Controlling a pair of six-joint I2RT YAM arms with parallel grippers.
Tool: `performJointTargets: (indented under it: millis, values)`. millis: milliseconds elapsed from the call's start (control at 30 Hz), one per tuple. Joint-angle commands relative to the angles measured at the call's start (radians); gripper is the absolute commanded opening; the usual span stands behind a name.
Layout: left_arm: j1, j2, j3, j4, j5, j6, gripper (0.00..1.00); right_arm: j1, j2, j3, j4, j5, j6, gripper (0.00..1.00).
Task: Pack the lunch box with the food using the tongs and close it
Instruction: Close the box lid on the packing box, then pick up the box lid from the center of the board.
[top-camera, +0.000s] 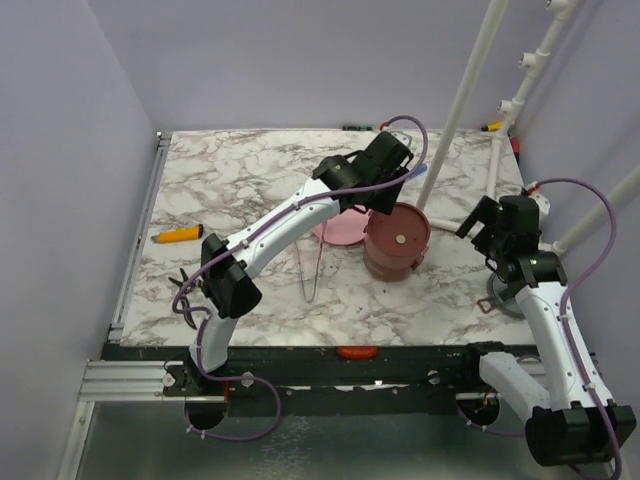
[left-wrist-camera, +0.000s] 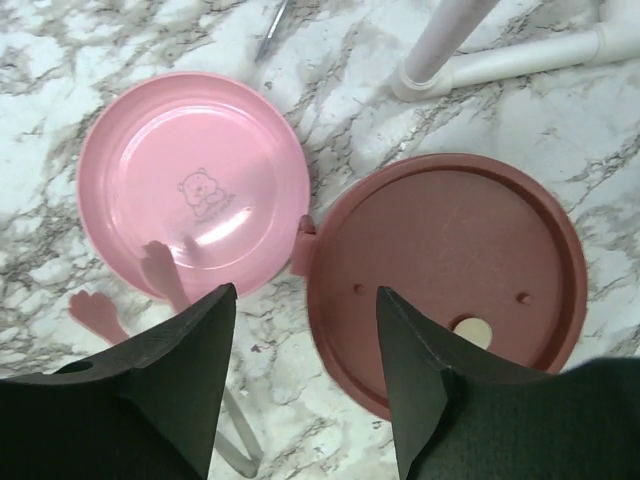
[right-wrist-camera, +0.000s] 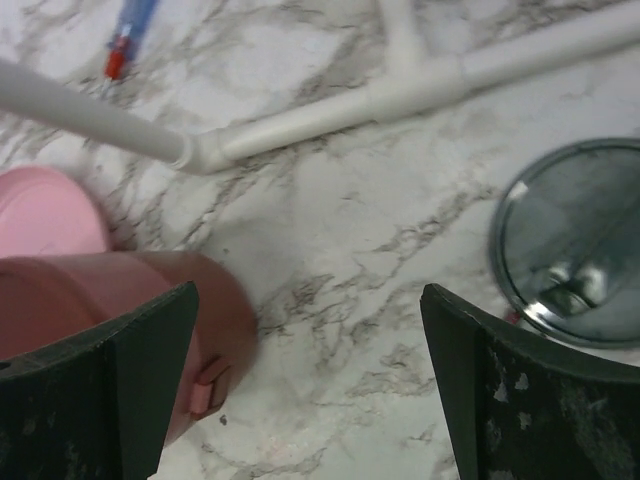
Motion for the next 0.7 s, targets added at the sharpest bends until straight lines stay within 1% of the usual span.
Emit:
performJointTargets:
  millis: [0, 133, 200, 233, 300, 400, 433, 533, 667]
  values:
    - [0.081, -0.153, -0.145, 0.110, -0.001, 0.083, 0.62, -0.171, -0.026, -0.033, -0.134, -0.039, 0.088, 0.98]
    - [0.248, -0.326, -0.439, 0.289, 0.128, 0.086, 0.64, -0.393, 0.019, -0.068, -0.133, -0.142, 0.097, 1.00]
    - [0.309, -0.382, -0.540, 0.334, 0.136, 0.080, 0.64, -0.522, 0.066, -0.082, -0.124, -0.227, 0.115, 0.98]
    - [0.325, -0.403, -0.578, 0.347, 0.130, 0.087, 0.64, -0.543, 0.084, -0.089, -0.118, -0.237, 0.131, 0.96]
    - [0.341, -0.431, -0.628, 0.351, 0.085, 0.121, 0.64, -0.559, 0.101, -0.100, -0.104, -0.174, 0.167, 0.95]
    - [0.347, -0.453, -0.704, 0.351, -0.037, 0.144, 0.65, -0.567, 0.125, -0.130, -0.077, -0.102, 0.216, 0.96]
    - [0.349, -0.458, -0.725, 0.352, -0.042, 0.145, 0.65, -0.570, 0.145, -0.137, -0.070, -0.095, 0.227, 0.96]
    - [0.349, -0.469, -0.762, 0.362, -0.005, 0.141, 0.65, -0.571, 0.238, -0.145, -0.051, -0.074, 0.251, 0.90]
    - [0.351, -0.467, -0.765, 0.372, 0.006, 0.136, 0.66, -0.579, 0.291, -0.152, -0.015, 0.025, 0.257, 0.81]
